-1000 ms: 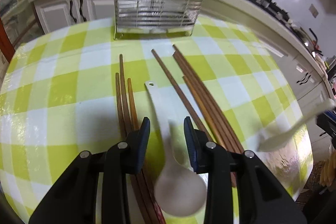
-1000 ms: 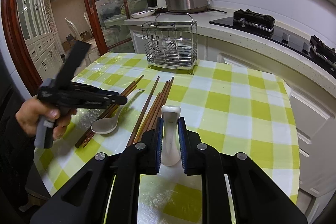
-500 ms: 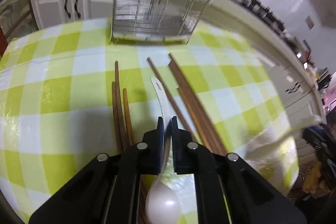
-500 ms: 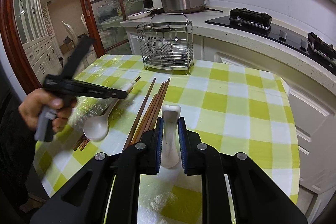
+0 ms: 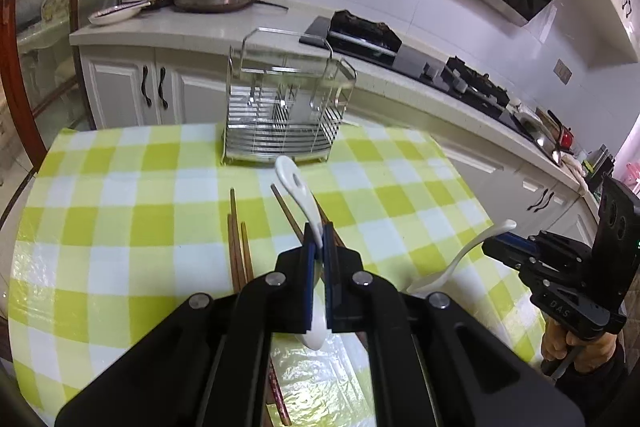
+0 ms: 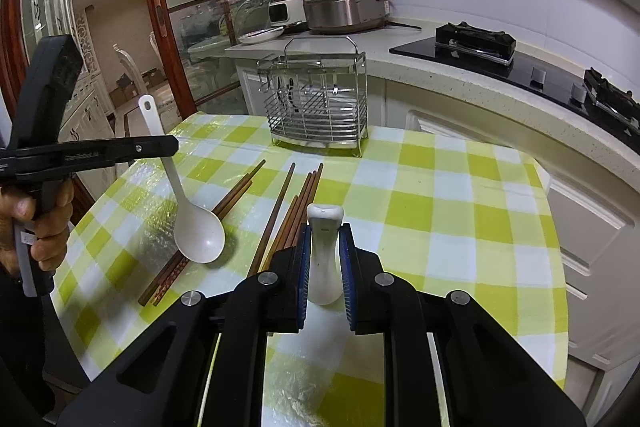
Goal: Organize utensils
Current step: 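Lift both held spoons and carry them over the wire utensil rack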
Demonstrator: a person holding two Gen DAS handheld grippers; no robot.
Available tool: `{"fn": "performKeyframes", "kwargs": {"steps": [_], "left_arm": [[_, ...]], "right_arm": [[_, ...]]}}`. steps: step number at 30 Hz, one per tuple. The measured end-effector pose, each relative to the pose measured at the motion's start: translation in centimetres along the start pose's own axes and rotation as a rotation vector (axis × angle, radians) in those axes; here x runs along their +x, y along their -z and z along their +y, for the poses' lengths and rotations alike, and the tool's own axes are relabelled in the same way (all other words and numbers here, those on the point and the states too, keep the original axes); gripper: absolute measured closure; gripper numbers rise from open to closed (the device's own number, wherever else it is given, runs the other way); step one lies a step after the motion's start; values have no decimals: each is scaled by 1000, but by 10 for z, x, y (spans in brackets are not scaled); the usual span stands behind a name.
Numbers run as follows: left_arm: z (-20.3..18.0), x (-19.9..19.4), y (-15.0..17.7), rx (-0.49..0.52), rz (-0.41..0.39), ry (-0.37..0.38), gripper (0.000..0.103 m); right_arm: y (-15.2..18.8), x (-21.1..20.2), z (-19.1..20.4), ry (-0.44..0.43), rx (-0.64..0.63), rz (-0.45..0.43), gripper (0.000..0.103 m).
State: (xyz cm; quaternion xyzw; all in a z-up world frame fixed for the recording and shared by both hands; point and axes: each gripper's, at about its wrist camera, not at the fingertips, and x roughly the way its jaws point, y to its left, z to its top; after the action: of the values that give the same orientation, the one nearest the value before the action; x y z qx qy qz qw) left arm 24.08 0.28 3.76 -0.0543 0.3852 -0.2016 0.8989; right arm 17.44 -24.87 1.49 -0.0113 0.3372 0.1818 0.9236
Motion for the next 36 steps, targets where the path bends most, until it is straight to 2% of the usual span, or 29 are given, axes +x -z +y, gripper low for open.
{"fn": "performKeyframes", "kwargs": {"steps": [5, 10, 18, 23, 30, 36], "left_arm": [[0, -9, -14, 1, -39, -16, 99], [2, -20, -37, -2, -95, -52, 99], [2, -40, -93, 0, -235, -109, 99], [-3, -47, -132, 18, -378, -160, 99], [3, -22, -165, 5, -496, -185, 99], [20, 14, -169, -36, -532, -177, 99]], "right_arm": [[-23, -1, -1, 21, -11, -23, 86], [-64, 0, -4, 48, -14, -63, 86], [-139, 1, 4, 88, -54, -155, 86], [-182, 15, 12, 142, -41, -216, 87], [-214, 58, 14, 189, 29, -248, 87], [-221, 96, 11, 228, 88, -251, 87]]}}
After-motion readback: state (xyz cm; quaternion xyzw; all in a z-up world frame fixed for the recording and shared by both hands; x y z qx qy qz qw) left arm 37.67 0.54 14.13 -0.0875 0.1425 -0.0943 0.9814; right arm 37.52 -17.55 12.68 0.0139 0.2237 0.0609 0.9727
